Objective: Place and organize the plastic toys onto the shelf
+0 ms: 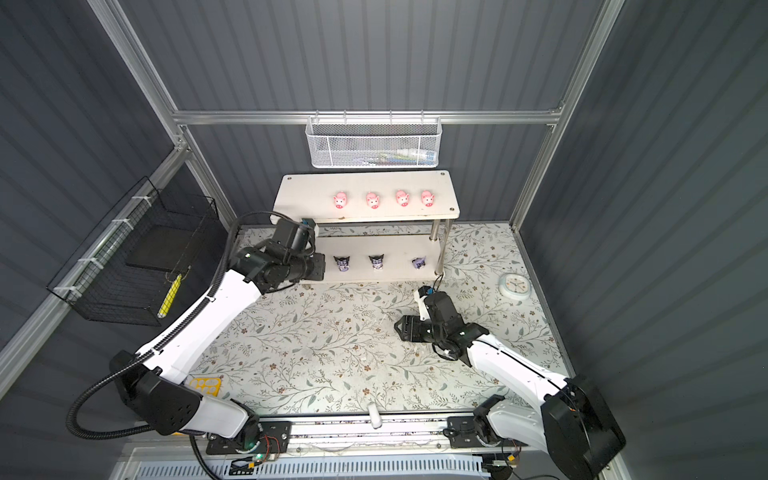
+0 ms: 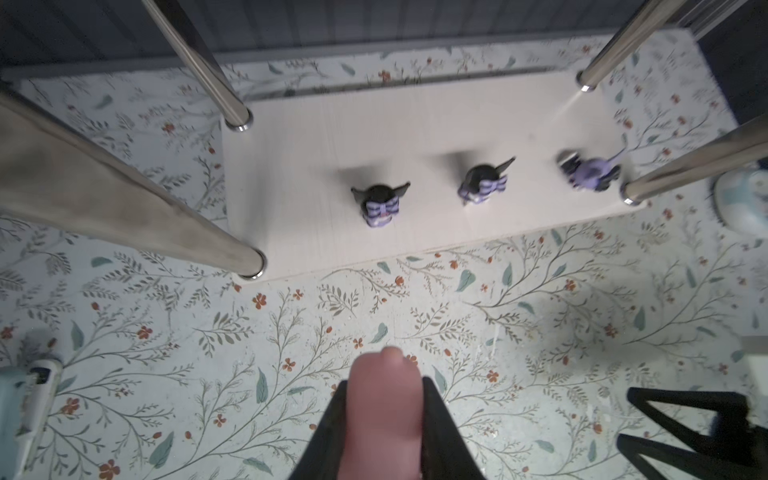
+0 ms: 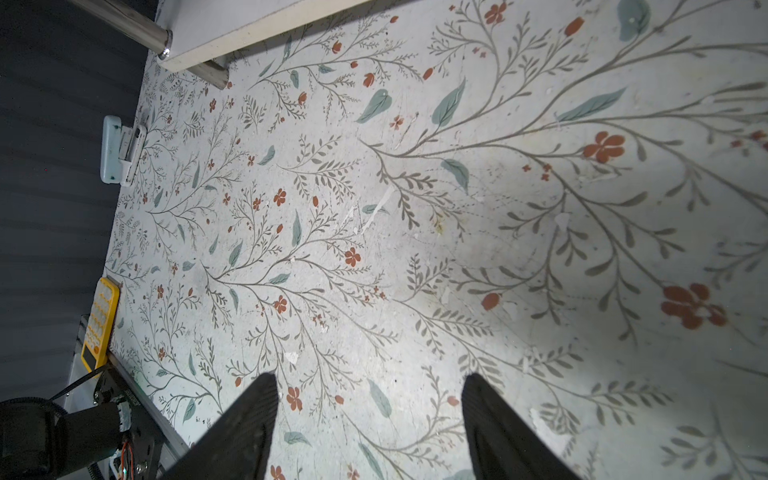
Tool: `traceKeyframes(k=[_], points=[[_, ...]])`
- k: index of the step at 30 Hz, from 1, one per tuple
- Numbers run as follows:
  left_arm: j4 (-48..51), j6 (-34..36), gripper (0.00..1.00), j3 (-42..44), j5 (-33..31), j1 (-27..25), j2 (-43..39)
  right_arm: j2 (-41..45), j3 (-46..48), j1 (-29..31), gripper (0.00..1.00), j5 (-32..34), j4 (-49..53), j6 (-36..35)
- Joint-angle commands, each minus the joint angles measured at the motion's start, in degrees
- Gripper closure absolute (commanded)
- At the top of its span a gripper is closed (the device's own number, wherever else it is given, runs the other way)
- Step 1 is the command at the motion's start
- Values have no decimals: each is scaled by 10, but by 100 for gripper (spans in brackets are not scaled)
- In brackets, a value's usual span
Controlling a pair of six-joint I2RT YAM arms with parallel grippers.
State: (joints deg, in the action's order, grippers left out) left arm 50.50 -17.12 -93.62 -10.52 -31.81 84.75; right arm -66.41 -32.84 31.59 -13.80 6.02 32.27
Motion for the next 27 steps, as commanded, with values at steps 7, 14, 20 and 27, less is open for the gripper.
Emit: traceKeyframes(k=[7,14,20,27], points=[[222,21,71,-268,-38,3,63,-13,-3,1,28,-11,-14,2],[242,41,71,-430,-61,3,163,-14,-5,0,28,-13,-15,4],[203,52,70,-476,-74,8,218,-9,-2,0,28,-10,-8,1],[150,62,70,-473,-101,14,239,-4,6,0,28,-7,-8,1]])
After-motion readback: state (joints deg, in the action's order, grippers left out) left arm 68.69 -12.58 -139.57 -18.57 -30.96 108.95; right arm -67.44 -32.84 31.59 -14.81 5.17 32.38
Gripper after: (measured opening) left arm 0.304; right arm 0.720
